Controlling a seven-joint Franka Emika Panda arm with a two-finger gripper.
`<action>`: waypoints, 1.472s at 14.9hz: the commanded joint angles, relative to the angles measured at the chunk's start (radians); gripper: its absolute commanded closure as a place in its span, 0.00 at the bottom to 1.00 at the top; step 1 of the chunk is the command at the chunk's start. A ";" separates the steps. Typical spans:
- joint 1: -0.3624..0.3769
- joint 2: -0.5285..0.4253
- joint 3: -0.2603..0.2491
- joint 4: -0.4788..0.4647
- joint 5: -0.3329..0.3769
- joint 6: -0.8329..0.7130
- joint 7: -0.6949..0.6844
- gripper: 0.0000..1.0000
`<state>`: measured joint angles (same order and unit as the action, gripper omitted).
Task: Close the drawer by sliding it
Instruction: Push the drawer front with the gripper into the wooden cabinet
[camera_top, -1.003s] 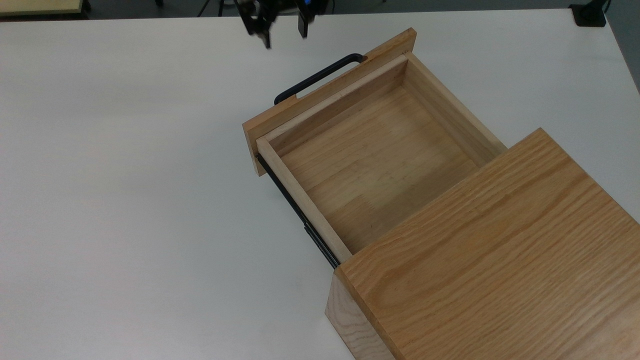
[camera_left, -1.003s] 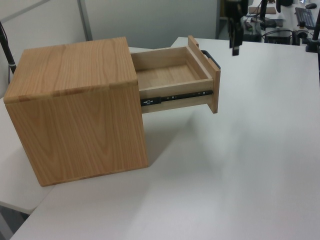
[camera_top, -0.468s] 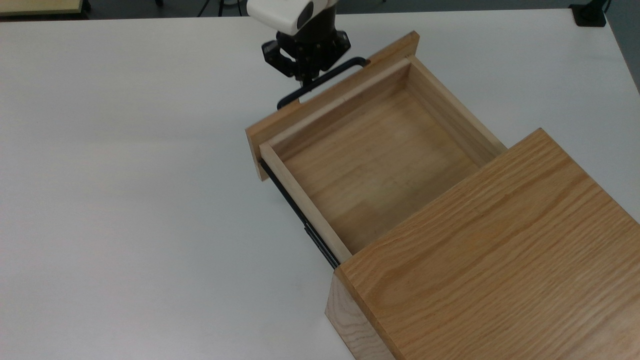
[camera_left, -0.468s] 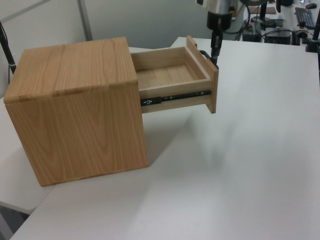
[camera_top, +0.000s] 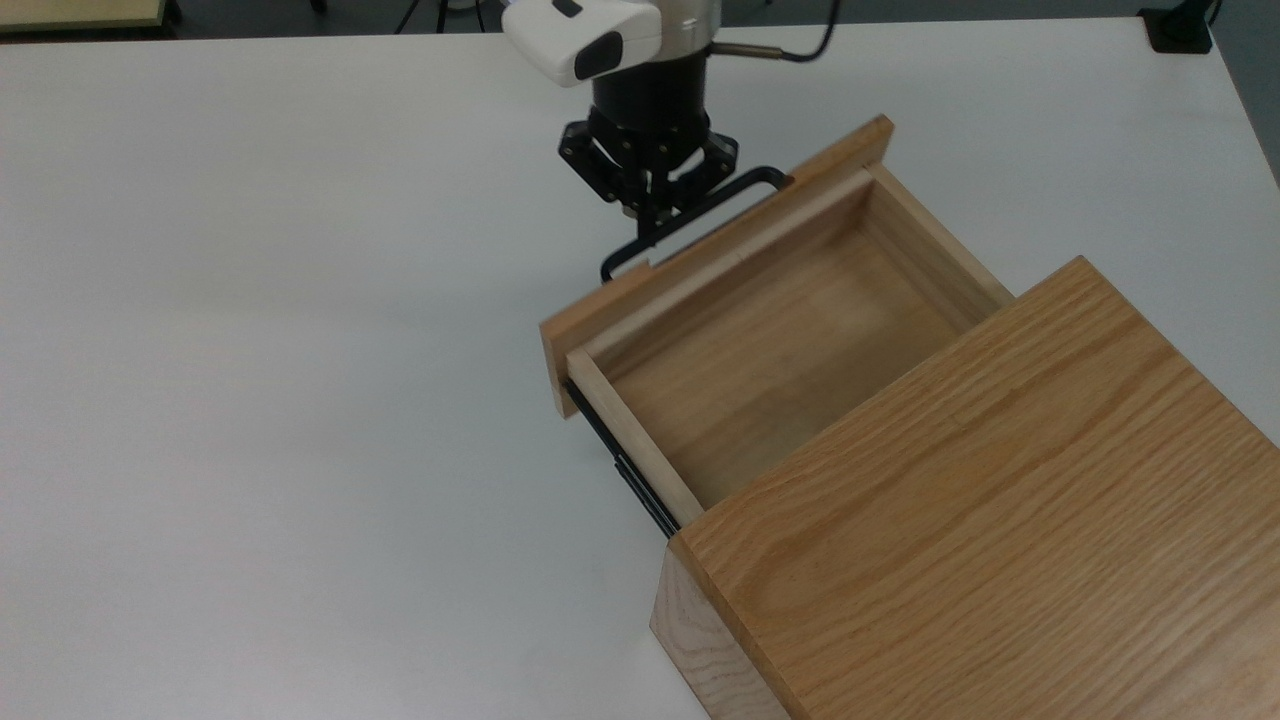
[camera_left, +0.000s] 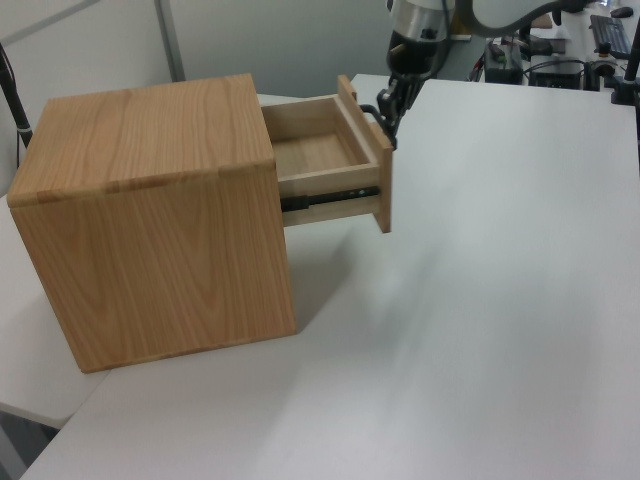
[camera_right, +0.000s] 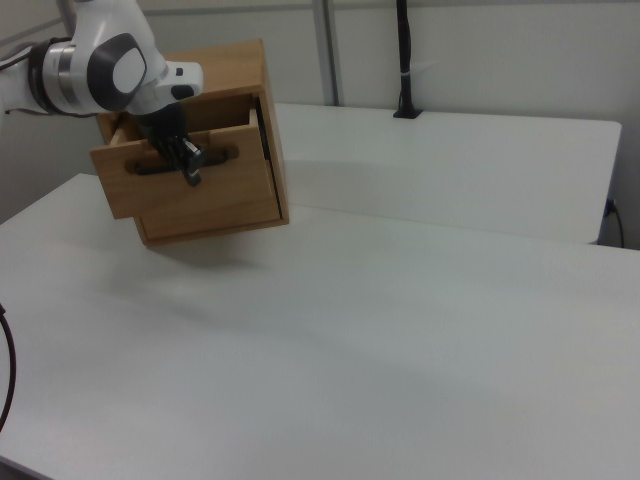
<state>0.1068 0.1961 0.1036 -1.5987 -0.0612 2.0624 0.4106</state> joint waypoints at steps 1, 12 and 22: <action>0.048 0.071 -0.007 0.063 -0.015 0.087 0.192 1.00; 0.120 0.256 -0.009 0.230 -0.242 0.303 0.617 1.00; 0.139 0.309 -0.009 0.263 -0.313 0.449 0.777 1.00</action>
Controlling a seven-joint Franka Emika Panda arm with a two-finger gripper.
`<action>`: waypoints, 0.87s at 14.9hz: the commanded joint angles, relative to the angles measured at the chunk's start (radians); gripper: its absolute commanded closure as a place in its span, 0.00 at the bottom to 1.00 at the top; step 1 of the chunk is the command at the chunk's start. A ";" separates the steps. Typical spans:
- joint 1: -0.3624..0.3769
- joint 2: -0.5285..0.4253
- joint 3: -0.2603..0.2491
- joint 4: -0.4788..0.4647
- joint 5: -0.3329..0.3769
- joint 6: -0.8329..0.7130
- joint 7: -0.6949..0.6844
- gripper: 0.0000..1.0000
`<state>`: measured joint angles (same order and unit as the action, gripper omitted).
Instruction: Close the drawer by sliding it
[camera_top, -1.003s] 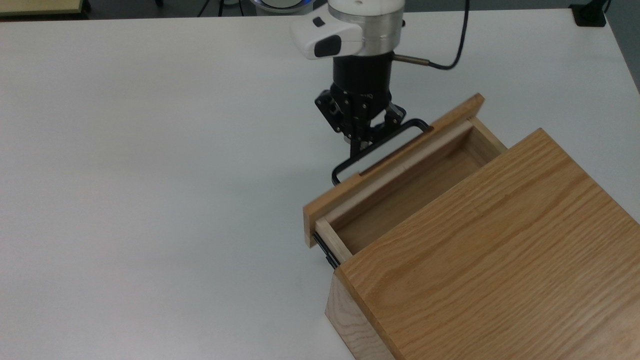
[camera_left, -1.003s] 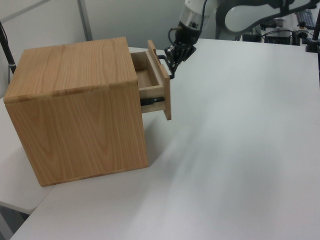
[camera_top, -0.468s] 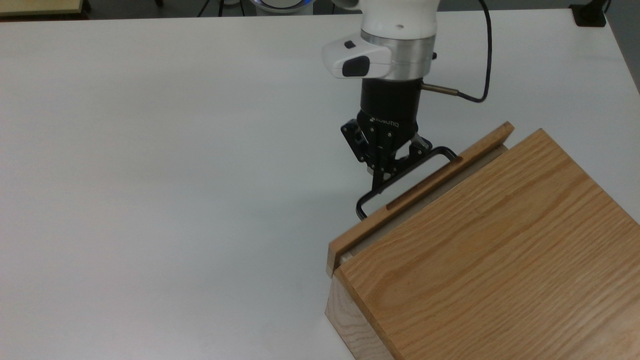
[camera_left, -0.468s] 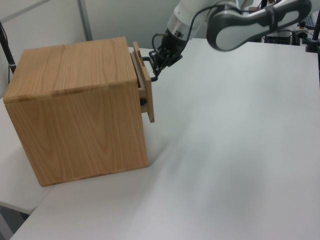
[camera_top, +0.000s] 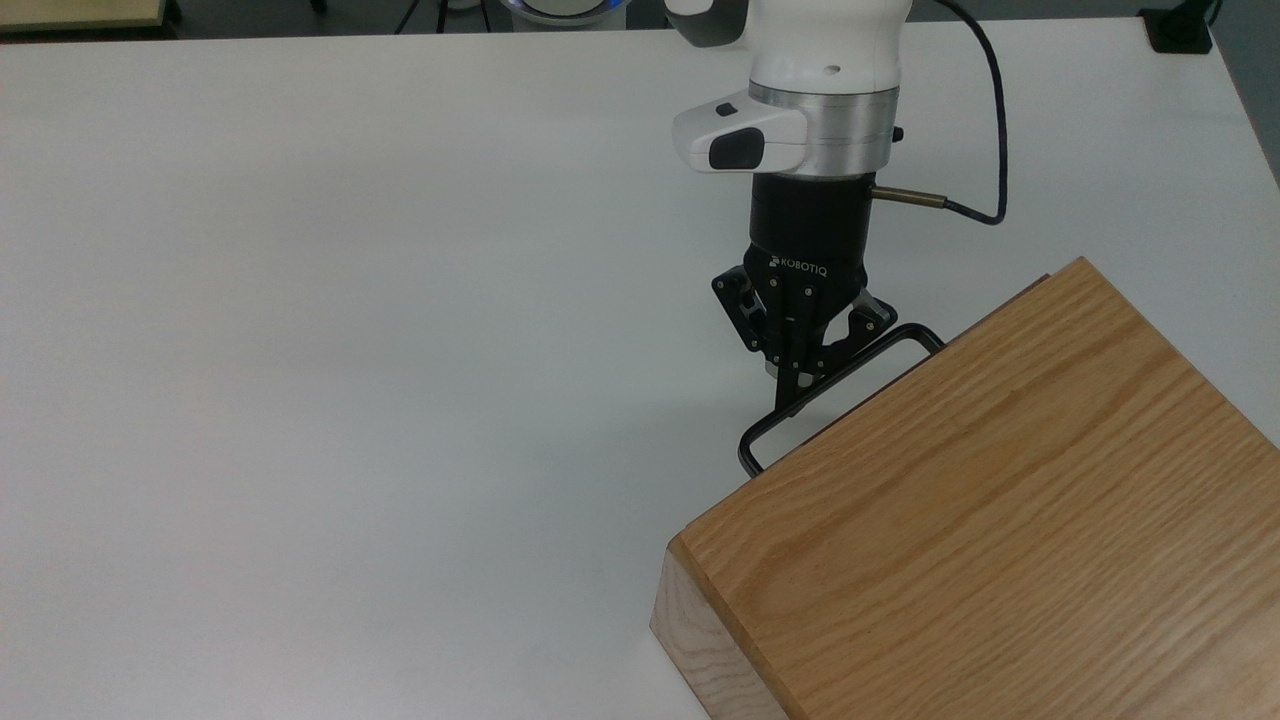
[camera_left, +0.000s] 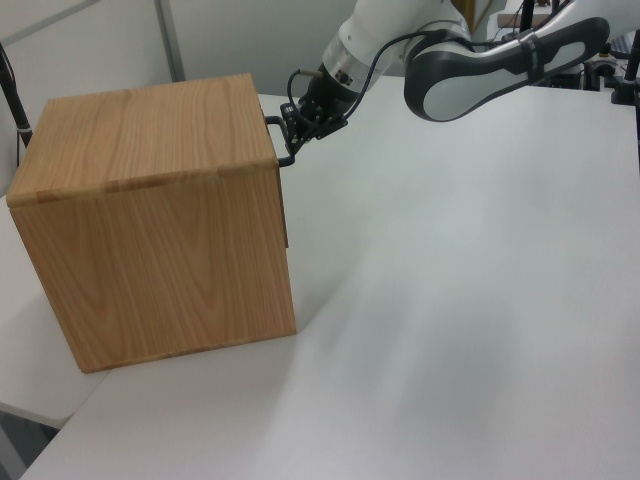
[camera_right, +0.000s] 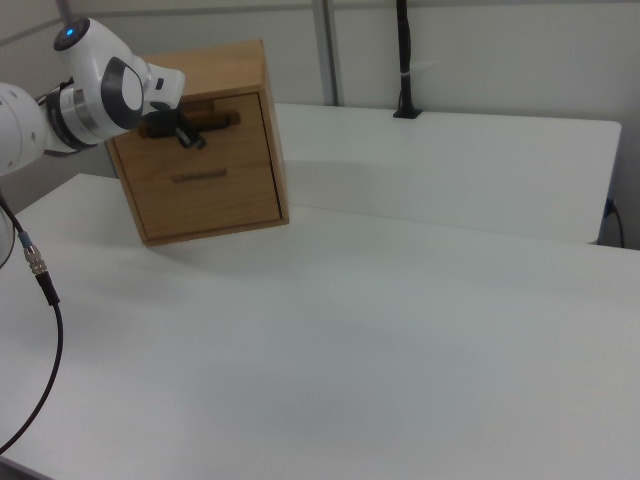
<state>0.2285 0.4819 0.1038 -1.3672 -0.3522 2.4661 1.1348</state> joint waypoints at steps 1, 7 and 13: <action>0.011 0.020 -0.009 0.025 -0.021 0.053 0.049 1.00; -0.040 -0.130 -0.006 -0.101 0.022 -0.192 -0.170 0.80; -0.079 -0.340 -0.010 -0.101 0.205 -0.744 -0.348 0.08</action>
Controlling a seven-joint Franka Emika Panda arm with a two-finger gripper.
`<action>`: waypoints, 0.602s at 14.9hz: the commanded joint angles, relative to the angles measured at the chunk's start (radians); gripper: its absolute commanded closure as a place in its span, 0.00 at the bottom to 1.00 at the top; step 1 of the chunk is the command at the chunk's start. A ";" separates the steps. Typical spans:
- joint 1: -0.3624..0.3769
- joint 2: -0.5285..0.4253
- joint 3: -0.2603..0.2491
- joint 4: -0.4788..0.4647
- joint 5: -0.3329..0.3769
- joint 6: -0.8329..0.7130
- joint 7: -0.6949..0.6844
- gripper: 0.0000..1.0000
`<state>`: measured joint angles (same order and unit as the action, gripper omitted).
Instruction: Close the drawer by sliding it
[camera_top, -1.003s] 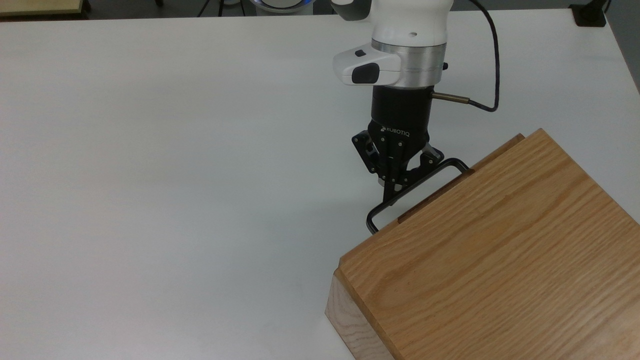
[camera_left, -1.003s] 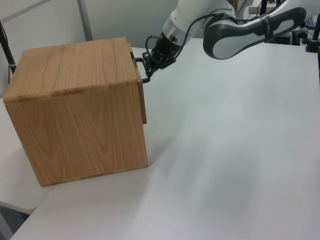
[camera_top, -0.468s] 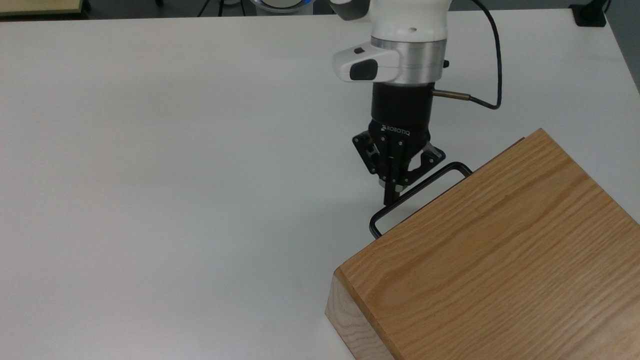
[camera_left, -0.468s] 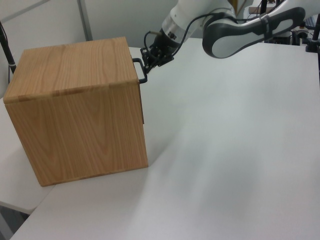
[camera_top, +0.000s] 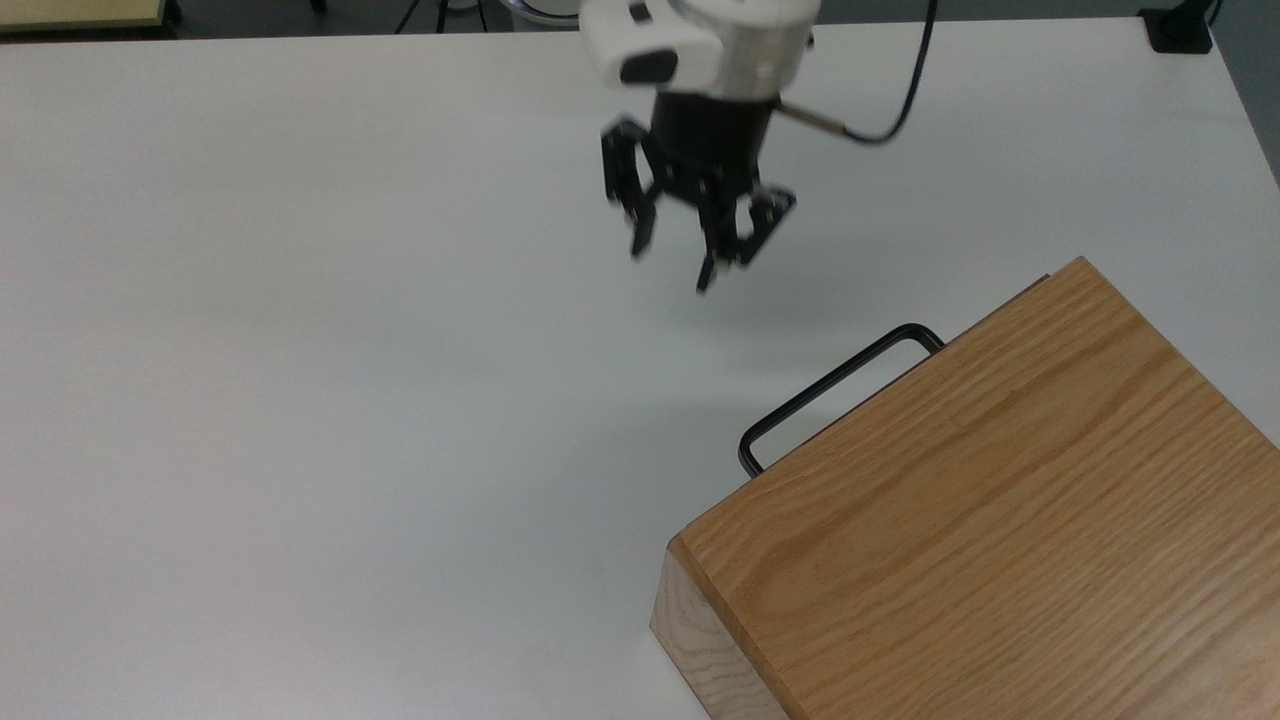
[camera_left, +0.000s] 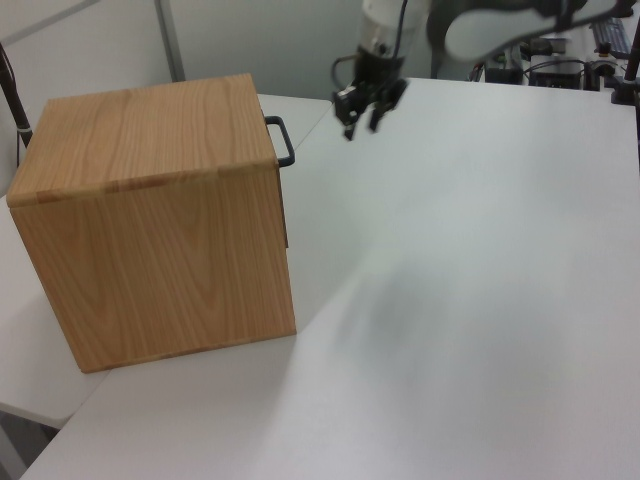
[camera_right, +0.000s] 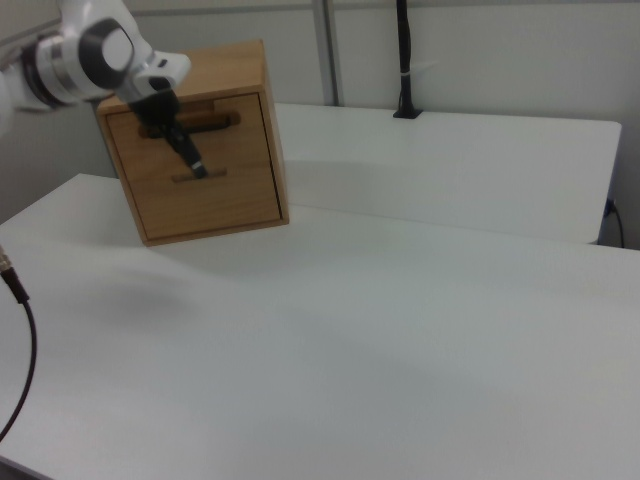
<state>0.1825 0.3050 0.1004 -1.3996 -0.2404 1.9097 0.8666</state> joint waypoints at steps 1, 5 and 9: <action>-0.046 -0.199 -0.007 -0.071 0.110 -0.249 -0.102 0.03; -0.066 -0.412 -0.071 -0.217 0.202 -0.400 -0.353 0.00; -0.070 -0.465 -0.163 -0.242 0.233 -0.382 -0.647 0.00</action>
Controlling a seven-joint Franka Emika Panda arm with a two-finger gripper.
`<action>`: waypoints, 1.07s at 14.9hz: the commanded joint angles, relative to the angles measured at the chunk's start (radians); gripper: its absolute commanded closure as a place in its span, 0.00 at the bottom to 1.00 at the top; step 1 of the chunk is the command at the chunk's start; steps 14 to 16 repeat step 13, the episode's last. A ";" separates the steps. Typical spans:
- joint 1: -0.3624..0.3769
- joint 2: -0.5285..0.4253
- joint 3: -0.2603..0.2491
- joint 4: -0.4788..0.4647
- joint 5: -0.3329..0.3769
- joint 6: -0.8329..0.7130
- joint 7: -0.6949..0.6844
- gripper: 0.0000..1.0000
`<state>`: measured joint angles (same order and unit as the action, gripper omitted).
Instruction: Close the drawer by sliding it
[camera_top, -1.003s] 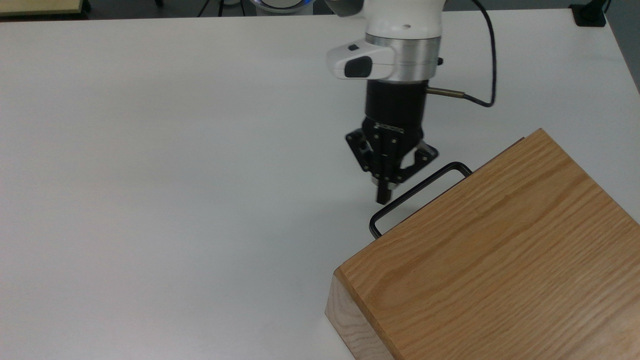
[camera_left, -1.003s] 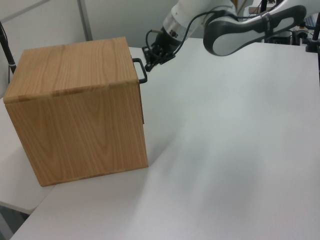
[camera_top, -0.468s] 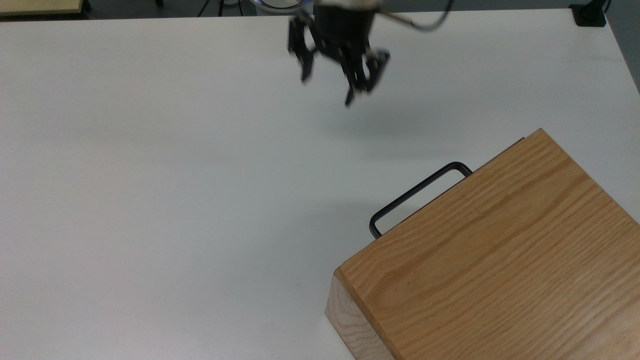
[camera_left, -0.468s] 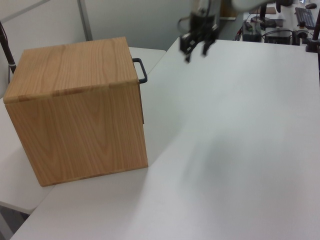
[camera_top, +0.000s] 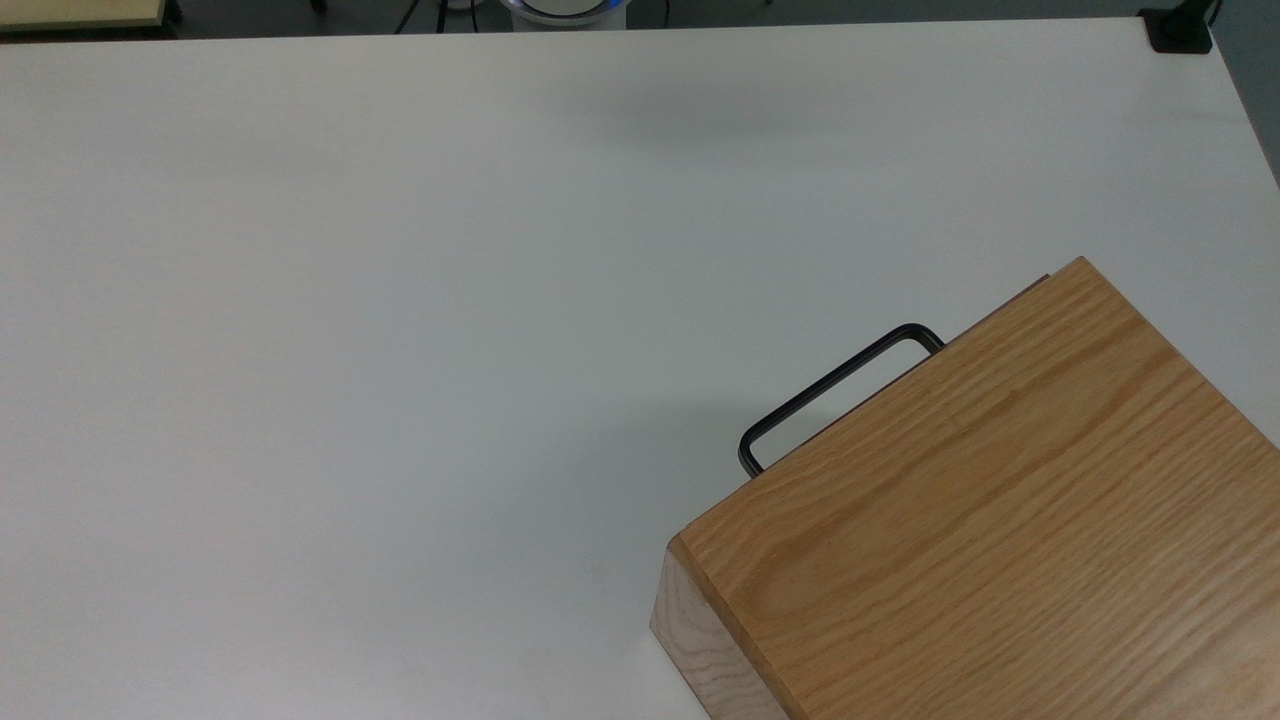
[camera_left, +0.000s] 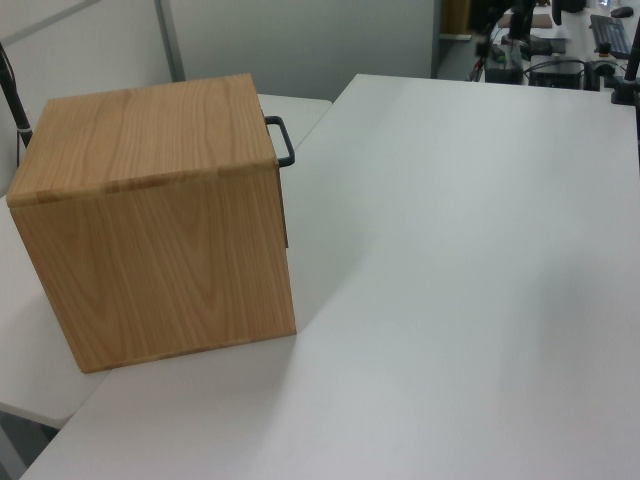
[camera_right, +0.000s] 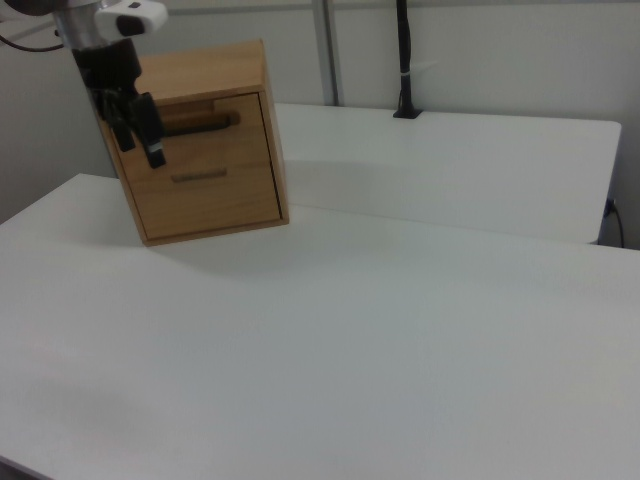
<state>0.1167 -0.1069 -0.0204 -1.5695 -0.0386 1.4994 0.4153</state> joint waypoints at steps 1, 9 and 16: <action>-0.008 -0.042 -0.044 -0.072 0.029 0.059 -0.254 0.00; -0.011 0.029 -0.041 -0.057 0.020 0.133 -0.446 0.00; -0.011 0.038 -0.041 -0.046 0.020 0.133 -0.446 0.00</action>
